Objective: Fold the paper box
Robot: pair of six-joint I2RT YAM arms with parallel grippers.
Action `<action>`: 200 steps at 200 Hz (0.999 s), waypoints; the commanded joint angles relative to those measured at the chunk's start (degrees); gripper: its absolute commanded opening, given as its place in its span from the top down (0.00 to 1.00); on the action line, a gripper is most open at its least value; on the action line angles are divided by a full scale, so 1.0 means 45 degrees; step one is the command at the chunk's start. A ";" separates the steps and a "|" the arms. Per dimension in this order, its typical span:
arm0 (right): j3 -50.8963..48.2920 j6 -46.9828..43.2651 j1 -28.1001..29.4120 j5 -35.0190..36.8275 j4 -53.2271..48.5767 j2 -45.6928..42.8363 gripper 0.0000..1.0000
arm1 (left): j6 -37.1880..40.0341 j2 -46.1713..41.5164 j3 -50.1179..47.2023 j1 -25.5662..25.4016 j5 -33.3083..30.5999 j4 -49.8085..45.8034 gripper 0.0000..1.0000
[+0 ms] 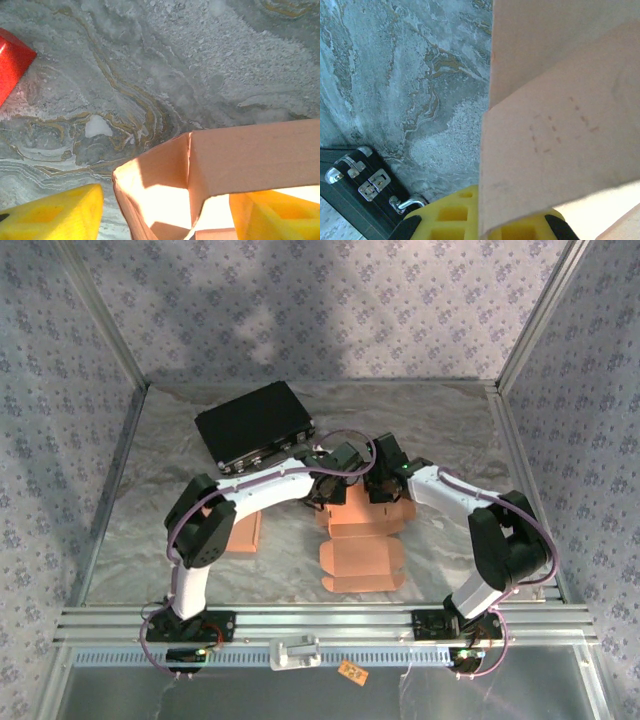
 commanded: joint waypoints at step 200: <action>-0.4181 -0.3583 -0.0311 0.0079 1.0636 -0.1694 1.00 | 0.2565 -0.5091 -0.6761 0.4485 0.5855 0.5697 0.51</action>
